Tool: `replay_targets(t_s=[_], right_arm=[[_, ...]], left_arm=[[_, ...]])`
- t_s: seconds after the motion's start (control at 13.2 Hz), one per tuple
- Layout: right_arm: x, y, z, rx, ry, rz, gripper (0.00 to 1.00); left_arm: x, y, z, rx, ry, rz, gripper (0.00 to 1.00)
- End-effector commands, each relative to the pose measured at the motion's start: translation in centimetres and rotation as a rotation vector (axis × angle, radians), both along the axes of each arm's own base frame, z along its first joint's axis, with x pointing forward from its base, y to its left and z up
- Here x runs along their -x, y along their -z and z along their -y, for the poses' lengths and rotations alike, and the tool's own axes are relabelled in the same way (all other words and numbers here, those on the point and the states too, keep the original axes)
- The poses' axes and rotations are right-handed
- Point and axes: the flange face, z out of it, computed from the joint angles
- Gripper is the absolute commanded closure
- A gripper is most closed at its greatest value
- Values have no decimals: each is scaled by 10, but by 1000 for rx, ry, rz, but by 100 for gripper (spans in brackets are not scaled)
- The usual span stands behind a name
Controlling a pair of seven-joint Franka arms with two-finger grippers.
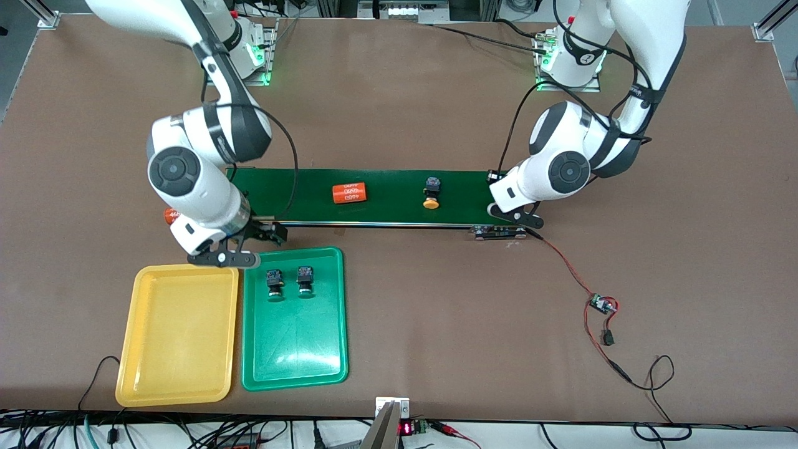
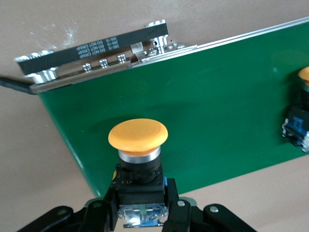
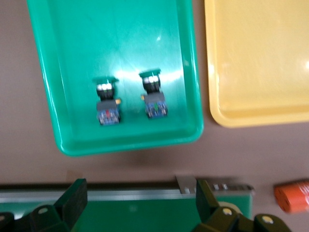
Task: Sort buttons by color to trays
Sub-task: 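Release the button in the green tray while the left gripper places the yellow button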
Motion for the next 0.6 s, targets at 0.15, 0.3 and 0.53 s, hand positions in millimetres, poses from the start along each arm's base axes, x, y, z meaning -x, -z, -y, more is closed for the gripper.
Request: replay_targets(t_s=[0.15, 0.3, 0.53], right_arm=[[77, -22, 25, 12, 18, -34, 0], [104, -26, 29, 12, 20, -23, 0], [123, -24, 39, 19, 23, -24, 0]], left_arm=[[6, 4, 4, 12, -6, -7, 0], [0, -17, 3, 13, -20, 28, 0], [-15, -74, -24, 11, -61, 118, 0]])
